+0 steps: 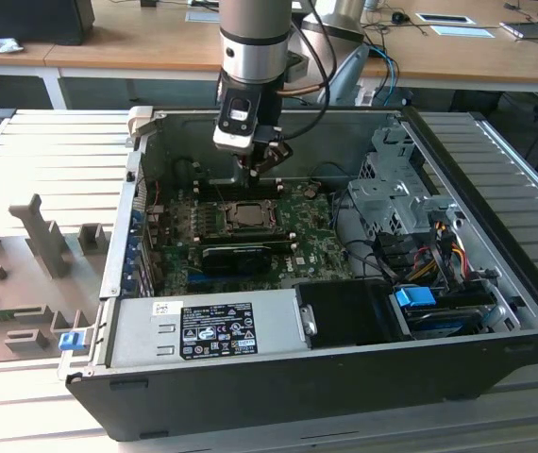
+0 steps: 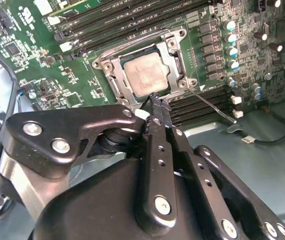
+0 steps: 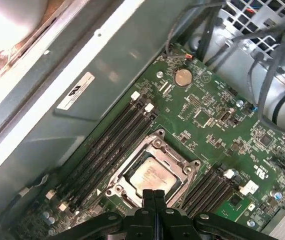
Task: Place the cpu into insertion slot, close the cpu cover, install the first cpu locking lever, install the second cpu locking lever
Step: 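Install the first cpu locking lever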
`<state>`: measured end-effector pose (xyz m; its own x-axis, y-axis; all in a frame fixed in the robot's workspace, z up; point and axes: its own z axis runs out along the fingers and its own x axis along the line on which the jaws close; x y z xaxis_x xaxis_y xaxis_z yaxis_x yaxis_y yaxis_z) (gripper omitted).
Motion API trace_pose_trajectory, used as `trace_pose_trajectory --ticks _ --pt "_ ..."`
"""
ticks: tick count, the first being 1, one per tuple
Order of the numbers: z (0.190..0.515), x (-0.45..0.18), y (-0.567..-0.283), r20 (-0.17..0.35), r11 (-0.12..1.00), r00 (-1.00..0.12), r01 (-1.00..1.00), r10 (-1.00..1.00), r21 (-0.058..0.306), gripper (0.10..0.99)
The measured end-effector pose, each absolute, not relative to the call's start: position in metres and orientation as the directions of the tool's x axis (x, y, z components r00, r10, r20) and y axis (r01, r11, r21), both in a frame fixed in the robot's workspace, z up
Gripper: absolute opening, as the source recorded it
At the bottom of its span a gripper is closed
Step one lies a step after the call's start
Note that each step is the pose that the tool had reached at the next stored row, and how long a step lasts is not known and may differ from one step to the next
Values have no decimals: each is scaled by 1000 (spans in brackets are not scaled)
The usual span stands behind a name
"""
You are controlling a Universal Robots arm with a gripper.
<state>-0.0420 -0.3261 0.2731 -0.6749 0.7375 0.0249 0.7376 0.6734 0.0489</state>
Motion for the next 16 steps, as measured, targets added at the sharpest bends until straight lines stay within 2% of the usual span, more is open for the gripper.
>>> trace_pose_trajectory --ticks 16 --pt "272 -42 -326 23 916 -917 399 398 46 106"
